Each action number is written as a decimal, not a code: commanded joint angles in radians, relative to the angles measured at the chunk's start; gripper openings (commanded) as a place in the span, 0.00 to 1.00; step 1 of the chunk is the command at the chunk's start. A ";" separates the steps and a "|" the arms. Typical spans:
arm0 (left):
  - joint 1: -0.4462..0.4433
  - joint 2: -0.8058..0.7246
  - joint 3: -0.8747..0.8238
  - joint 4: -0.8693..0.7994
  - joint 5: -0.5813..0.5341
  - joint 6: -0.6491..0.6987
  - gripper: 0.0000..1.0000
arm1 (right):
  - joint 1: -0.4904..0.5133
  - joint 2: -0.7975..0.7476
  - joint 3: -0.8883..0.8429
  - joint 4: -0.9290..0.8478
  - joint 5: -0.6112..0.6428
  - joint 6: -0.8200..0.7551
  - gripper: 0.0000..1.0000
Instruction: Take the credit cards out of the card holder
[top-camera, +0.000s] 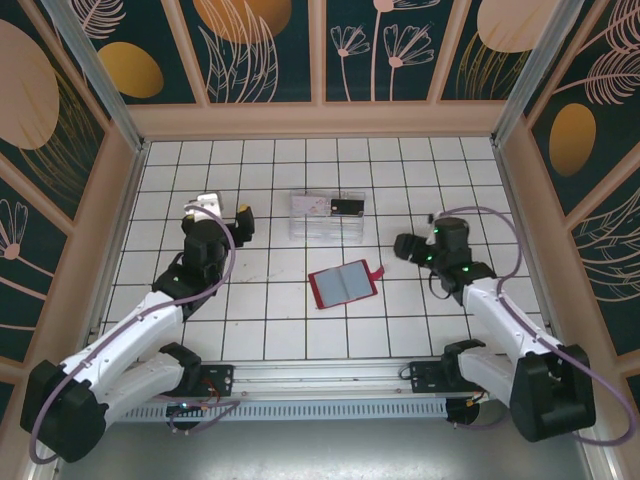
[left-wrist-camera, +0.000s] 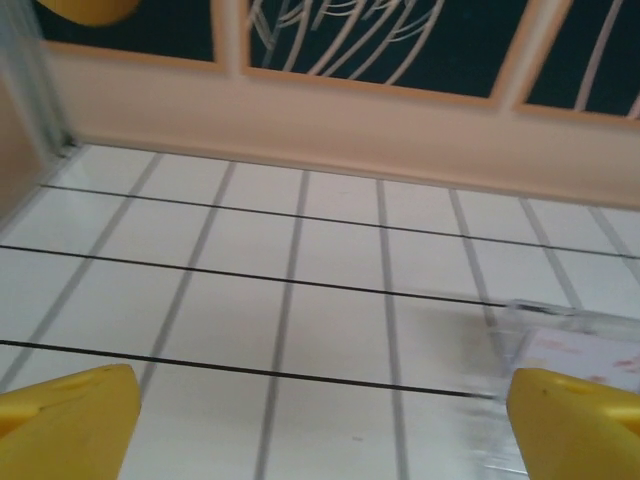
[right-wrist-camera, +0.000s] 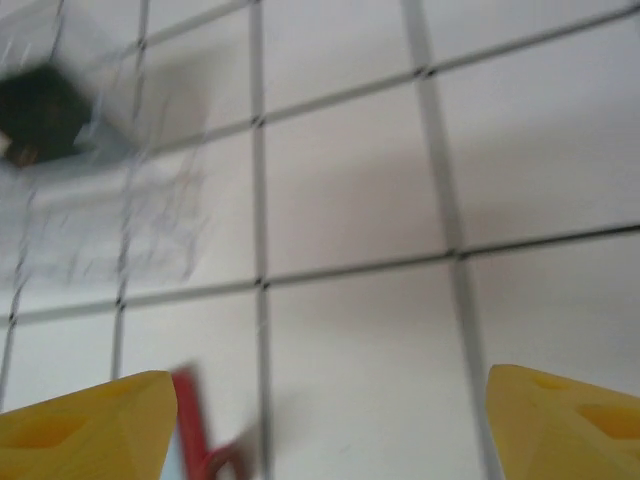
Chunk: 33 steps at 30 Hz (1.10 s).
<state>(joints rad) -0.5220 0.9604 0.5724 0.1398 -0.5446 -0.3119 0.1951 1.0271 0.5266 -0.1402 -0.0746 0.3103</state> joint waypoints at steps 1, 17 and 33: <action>0.012 0.034 -0.040 0.094 -0.204 0.057 0.99 | -0.145 0.009 0.022 0.063 -0.006 -0.069 0.97; 0.276 0.429 -0.210 0.713 -0.190 0.220 0.99 | -0.293 0.357 -0.218 1.073 0.182 -0.227 0.99; 0.430 0.508 -0.372 1.169 0.223 0.274 0.98 | -0.218 0.508 -0.295 1.385 0.077 -0.304 0.99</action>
<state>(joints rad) -0.1158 1.4609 0.2085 1.2102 -0.4435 -0.0441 -0.0307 1.5341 0.2317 1.1461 -0.0090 0.0471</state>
